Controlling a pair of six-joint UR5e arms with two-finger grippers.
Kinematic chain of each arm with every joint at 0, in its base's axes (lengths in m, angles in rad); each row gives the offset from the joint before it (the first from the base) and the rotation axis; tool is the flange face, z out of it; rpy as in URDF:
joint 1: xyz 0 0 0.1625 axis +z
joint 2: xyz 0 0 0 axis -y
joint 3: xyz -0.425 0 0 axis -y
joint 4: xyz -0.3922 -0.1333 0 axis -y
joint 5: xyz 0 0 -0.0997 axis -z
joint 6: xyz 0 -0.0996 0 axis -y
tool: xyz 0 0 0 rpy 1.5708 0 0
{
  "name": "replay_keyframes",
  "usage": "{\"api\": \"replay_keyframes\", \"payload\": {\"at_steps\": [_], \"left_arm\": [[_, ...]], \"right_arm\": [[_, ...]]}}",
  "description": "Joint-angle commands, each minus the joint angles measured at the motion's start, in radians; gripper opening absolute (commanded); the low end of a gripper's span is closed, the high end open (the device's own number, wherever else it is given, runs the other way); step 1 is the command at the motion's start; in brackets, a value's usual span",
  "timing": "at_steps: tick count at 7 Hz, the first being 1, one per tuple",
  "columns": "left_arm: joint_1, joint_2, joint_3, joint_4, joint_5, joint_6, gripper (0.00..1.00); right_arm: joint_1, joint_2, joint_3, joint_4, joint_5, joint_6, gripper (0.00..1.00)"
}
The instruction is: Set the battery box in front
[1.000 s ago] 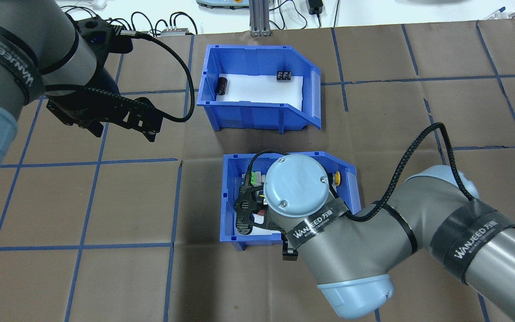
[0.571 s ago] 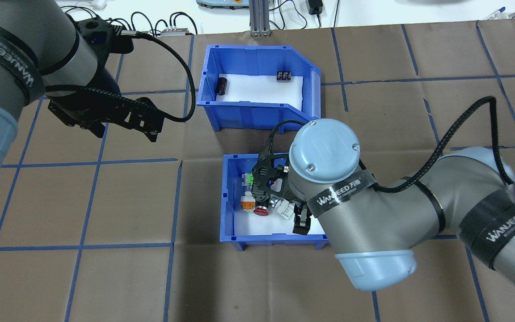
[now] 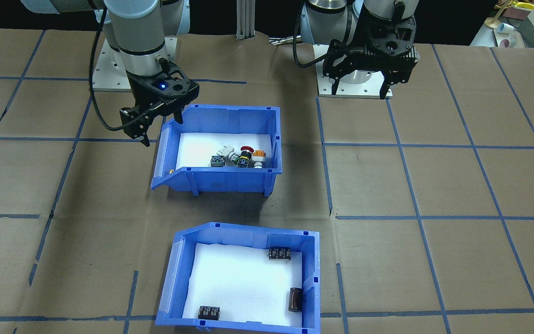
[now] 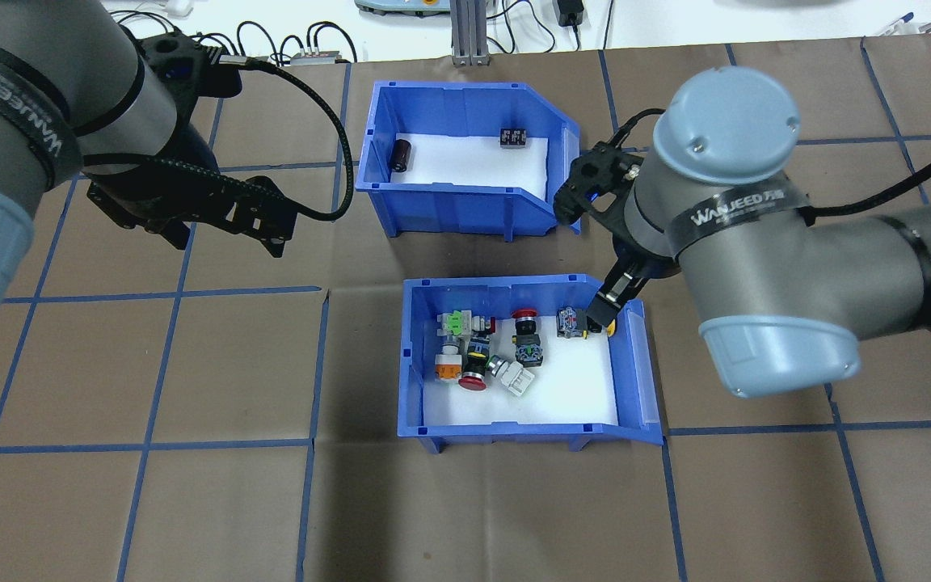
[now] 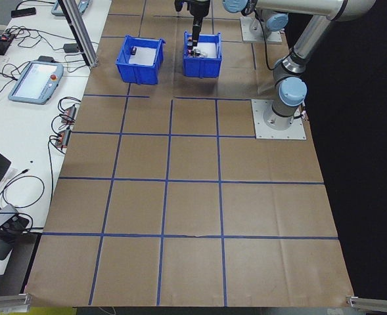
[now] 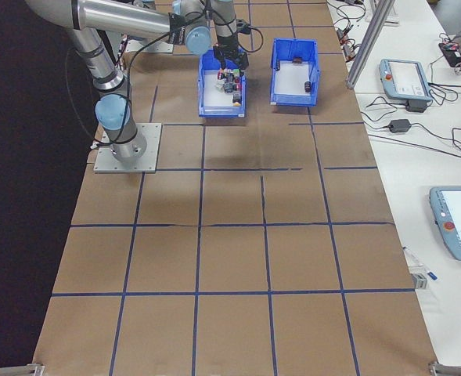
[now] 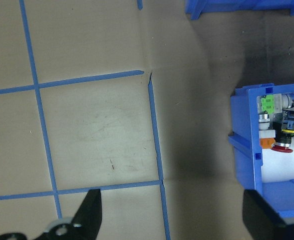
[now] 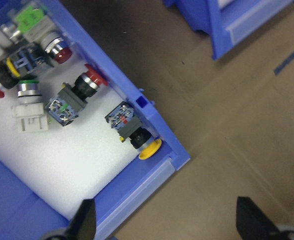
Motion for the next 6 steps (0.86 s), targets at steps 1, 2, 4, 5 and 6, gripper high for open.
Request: {"api": "replay_keyframes", "payload": {"at_steps": [1,2,4,5,6], "left_arm": [[0.001,0.0,0.002,0.0,0.0,-0.001,0.99],[0.001,-0.002,0.004,0.0,-0.001,-0.001,0.99],[0.001,0.0,0.004,0.0,0.002,-0.001,0.99],[0.001,0.0,0.004,0.0,0.0,-0.001,0.99],[0.001,0.0,0.002,0.0,0.002,-0.001,0.99]], "right_arm": [[-0.075,0.0,-0.087,0.137,-0.002,0.38,1.0],[-0.075,0.001,-0.096,0.19,-0.002,0.56,1.0],[-0.091,0.007,-0.151,0.23,0.0,0.757,1.0],[-0.098,0.039,-0.218,0.3,0.002,0.801,1.0],[-0.1,0.087,-0.29,0.375,0.002,0.807,1.0]]}}
